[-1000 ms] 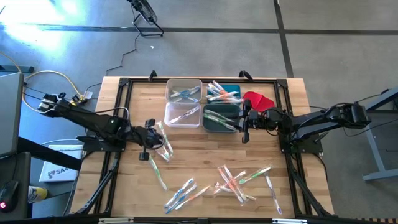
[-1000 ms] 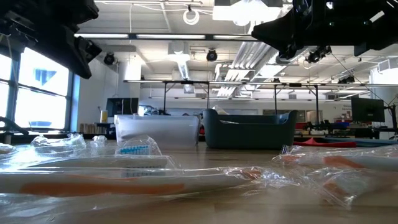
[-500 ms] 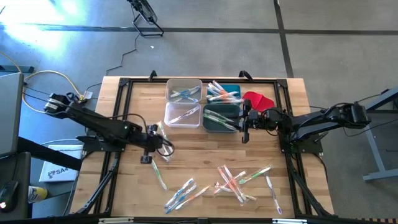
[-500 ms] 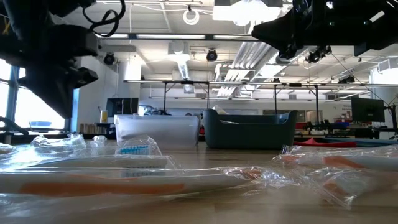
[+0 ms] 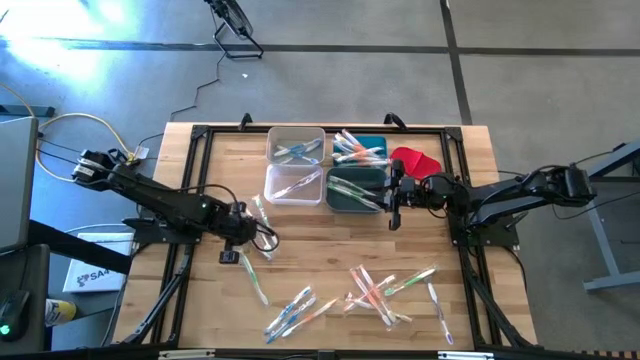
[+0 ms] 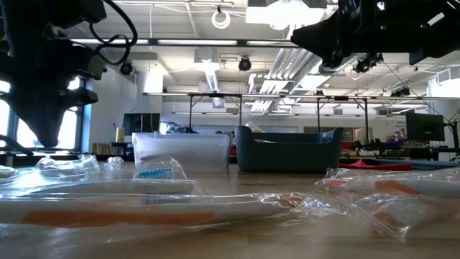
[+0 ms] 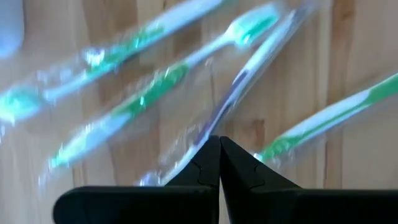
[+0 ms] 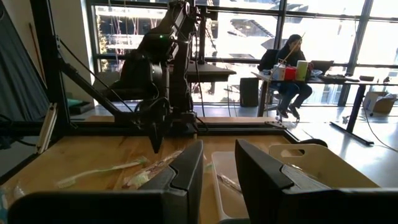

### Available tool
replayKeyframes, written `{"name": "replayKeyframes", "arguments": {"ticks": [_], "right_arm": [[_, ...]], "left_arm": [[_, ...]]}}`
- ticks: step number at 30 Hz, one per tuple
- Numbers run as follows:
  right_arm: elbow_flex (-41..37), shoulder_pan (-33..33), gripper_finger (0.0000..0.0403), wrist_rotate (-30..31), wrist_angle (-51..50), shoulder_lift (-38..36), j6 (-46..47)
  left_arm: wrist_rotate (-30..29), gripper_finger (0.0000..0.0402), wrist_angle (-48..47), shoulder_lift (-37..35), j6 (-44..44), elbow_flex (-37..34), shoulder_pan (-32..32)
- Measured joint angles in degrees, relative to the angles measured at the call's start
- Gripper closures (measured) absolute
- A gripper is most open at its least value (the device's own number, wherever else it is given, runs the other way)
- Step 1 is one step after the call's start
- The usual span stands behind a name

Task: Pick & Place Toothbrushes
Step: Put the purple toothbrush into the transparent bin

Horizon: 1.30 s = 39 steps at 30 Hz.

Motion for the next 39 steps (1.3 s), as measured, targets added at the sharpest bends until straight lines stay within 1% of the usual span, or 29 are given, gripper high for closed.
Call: {"name": "replayKeyframes", "arguments": {"ticks": [7, 11, 14, 22, 26, 31, 39], "right_arm": [[0.0, 0.0, 0.0316, 0.0, 0.0, 0.0, 0.0], [0.0, 0.0, 0.0316, 0.0, 0.0, 0.0, 0.0], [0.0, 0.0, 0.0316, 0.0, 0.0, 0.0, 0.0], [0.0, 0.0, 0.0316, 0.0, 0.0, 0.0, 0.0], [0.0, 0.0, 0.0316, 0.0, -0.1, 0.0, 0.0], [0.0, 0.0, 0.0316, 0.0, -0.5, 0.0, 0.0], [0.0, 0.0, 0.0316, 0.0, -0.5, 0.0, 0.0]], "left_arm": [[-0.8, 0.0401, 0.8, 0.0, -1.2, 0.0, 0.0], [-3.3, 0.0395, 0.6, 0.0, -2.3, 0.0, 0.0], [-3.9, 0.0374, 0.0, 0.0, -3.2, 0.0, 0.0], [-4.1, 0.0283, -1.3, 0.0, -3.2, 0.0, 0.0], [-4.1, 0.0249, -1.4, 0.0, -3.2, 0.0, 0.0], [-4.1, 0.0231, -1.4, 0.0, -3.2, 0.0, 0.0], [-4.1, 0.0229, -1.3, 0.1, -3.2, -0.1, 0.0]]}}
